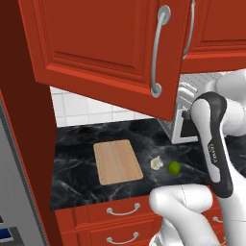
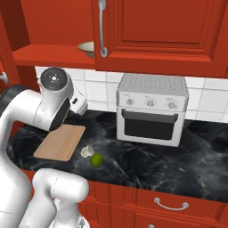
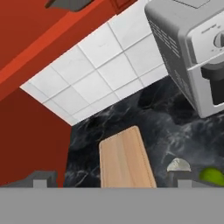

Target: Open the cabinet. Place the bowl and condiment on the counter. Then place the lime and garlic on the cutting board.

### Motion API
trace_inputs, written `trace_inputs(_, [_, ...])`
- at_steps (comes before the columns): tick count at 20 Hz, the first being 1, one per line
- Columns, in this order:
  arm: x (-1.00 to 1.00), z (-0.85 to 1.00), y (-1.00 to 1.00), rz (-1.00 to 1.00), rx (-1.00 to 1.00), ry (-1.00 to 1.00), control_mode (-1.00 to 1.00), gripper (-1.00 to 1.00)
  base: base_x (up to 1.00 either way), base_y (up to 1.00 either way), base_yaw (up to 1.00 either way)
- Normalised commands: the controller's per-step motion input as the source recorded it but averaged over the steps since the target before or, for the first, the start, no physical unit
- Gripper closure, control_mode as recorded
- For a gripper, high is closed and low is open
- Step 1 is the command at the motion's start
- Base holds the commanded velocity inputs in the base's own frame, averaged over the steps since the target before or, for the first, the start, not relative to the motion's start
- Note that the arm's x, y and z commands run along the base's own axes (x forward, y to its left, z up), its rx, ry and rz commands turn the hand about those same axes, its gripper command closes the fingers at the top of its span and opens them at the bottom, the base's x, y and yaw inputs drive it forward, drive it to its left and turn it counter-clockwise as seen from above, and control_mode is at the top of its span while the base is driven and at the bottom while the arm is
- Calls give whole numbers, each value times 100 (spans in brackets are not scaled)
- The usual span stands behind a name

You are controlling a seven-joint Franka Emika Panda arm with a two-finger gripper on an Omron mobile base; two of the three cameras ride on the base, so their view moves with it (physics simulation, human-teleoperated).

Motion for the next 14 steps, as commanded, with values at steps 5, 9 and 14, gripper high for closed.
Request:
trace_inputs(5, [11,7,0,11,16,0,-100,-100,0,0,0])
trace_inputs(9, [20,4,0,13,16,0,-100,-100,0,0,0])
trace_inputs(14, [45,1,17,7,11,0,-100,-100,0,0,0])
